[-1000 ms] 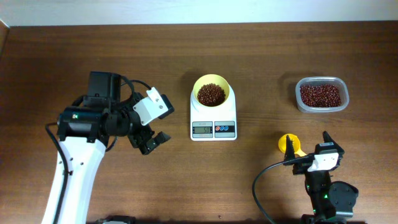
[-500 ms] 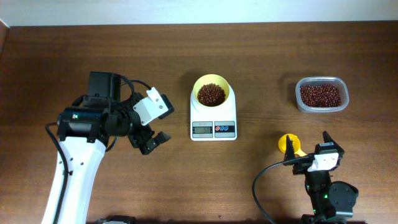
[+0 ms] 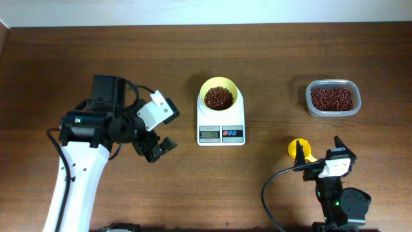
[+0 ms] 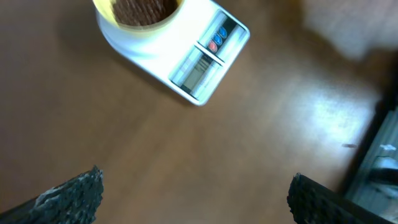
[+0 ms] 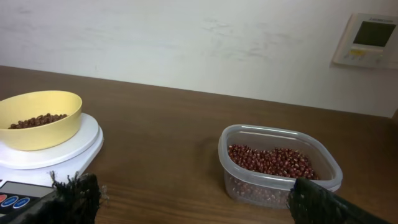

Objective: Scoop item into bowl and weigh 50g on scale

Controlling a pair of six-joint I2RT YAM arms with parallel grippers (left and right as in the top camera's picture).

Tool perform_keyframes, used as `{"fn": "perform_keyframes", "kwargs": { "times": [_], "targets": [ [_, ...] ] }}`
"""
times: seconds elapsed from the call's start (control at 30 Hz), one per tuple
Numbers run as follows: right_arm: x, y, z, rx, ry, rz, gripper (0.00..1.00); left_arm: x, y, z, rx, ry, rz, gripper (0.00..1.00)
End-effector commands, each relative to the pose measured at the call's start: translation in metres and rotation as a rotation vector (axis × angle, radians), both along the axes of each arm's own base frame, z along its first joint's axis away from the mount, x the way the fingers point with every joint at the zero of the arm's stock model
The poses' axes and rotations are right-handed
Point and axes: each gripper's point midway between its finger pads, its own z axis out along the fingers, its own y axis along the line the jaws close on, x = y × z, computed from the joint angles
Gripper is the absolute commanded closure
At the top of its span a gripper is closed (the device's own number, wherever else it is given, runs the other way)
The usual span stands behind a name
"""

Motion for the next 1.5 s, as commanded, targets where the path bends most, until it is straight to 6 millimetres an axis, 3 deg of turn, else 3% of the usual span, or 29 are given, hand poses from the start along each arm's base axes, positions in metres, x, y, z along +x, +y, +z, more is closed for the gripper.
{"fn": "perform_keyframes", "kwargs": {
  "times": [0.0,0.2,0.37,0.43,0.63,0.97,1.23,1.47],
  "targets": [
    [0.000,-0.001,-0.004,0.004,0.011,-0.010,0.01,-0.012,0.009,0.002,-0.042,0.126,0.175,0.01],
    [0.000,-0.001,-0.004,0.005,0.011,-0.010,0.01,-0.045,0.031,0.041,-0.084,0.063,0.467,0.01],
    [0.000,-0.001,-0.004,0.005,0.011,-0.010,0.01,-0.080,0.033,0.071,-0.155,-0.139,0.514,0.01],
    [0.000,-0.001,-0.004,0.005,0.011,-0.010,0.01,-0.093,0.034,0.068,-0.186,-0.178,0.548,0.01],
    [0.000,-0.001,-0.004,0.005,0.011,-0.010,0.01,-0.106,0.038,0.049,-0.259,-0.341,0.591,0.01],
    [0.000,-0.001,-0.004,0.004,0.011,-0.010,0.01,-0.130,0.038,0.063,-0.345,-0.482,0.611,0.01],
    [0.000,-0.001,-0.004,0.004,0.011,-0.010,0.01,-0.138,0.038,0.065,-0.375,-0.572,0.595,0.01],
    [0.000,-0.001,-0.004,0.004,0.011,-0.010,0.01,-0.145,0.038,0.053,-0.391,-0.620,0.587,0.01]
  ]
}}
